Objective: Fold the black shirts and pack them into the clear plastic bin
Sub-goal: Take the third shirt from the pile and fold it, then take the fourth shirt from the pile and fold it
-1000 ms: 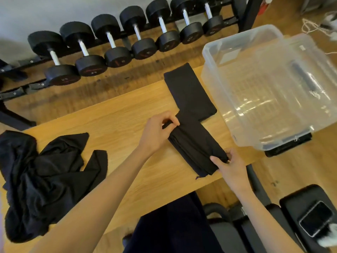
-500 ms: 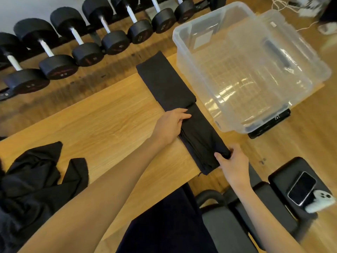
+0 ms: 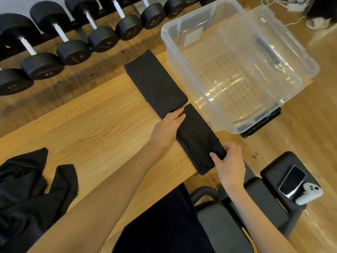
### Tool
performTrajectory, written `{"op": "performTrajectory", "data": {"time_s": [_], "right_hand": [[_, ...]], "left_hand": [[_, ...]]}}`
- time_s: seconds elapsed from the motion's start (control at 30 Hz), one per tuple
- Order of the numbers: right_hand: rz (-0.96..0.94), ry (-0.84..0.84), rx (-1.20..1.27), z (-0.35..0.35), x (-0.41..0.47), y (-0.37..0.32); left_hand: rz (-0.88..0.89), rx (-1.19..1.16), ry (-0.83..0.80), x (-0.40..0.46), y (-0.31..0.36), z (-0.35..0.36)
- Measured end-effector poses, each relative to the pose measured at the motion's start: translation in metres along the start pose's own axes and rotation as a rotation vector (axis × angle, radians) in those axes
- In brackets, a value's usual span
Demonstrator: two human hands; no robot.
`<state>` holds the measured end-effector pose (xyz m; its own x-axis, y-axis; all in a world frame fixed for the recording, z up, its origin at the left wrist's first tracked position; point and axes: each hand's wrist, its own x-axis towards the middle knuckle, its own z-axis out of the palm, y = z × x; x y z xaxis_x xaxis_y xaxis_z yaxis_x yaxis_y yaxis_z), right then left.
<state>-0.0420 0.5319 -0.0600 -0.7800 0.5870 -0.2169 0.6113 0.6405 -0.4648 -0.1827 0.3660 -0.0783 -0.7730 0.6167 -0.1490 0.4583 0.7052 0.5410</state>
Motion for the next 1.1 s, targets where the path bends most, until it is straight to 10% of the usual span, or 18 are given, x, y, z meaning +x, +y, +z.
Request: {"op": "performTrajectory", "data": {"time_s": [0.27, 0.73, 1.1], "right_hand": [[-0.443, 0.057, -0.259, 0.020, -0.013, -0.012], [-0.552, -0.120, -0.304, 0.028, -0.020, -0.026], [-0.947, -0.344, -0.271, 0.066, -0.029, -0.144]], "left_hand": [[0.141, 0.138, 0.009, -0.023, 0.001, 0.012], [0.023, 0.006, 0.027, -0.049, -0.007, -0.002], [-0.290, -0.006, 0.199, -0.135, -0.068, -0.050]]}}
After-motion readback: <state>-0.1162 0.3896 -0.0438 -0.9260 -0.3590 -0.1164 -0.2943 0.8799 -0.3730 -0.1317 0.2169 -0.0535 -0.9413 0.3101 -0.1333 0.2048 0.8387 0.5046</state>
